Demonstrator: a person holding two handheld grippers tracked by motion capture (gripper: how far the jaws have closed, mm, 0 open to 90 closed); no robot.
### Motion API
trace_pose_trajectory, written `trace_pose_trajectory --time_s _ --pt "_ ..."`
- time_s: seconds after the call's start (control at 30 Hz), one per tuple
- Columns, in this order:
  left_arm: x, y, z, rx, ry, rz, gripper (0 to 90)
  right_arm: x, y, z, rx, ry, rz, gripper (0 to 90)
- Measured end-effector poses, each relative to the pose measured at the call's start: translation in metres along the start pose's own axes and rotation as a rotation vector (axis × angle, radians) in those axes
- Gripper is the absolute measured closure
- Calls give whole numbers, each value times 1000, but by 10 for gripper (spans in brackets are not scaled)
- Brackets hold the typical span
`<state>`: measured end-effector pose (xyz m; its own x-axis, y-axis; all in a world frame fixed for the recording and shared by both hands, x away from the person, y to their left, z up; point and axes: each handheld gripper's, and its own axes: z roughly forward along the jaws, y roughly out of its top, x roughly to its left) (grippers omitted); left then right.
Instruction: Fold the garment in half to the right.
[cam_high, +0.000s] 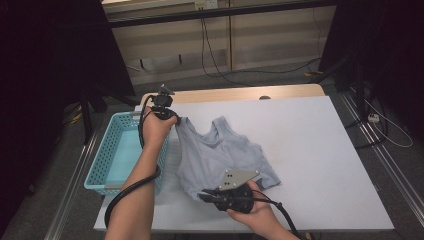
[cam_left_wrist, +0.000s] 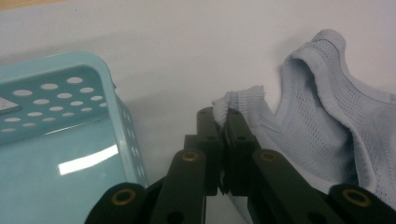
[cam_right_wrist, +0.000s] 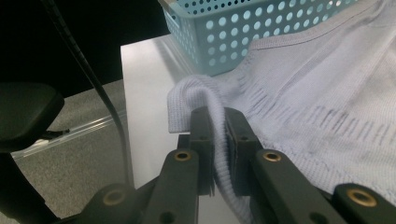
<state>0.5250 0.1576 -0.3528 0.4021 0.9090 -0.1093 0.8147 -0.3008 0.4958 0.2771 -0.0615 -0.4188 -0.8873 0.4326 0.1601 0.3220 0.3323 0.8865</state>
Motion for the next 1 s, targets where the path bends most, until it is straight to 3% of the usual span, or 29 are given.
trace_pose_trajectory --time_s 0.4,1.0 --pt "5 -3 -11 -12 2 -9 871 12 11 17 14 24 -14 840" --pt "3 2 -11 4 21 6 870 12 17 11 -22 20 4 840"
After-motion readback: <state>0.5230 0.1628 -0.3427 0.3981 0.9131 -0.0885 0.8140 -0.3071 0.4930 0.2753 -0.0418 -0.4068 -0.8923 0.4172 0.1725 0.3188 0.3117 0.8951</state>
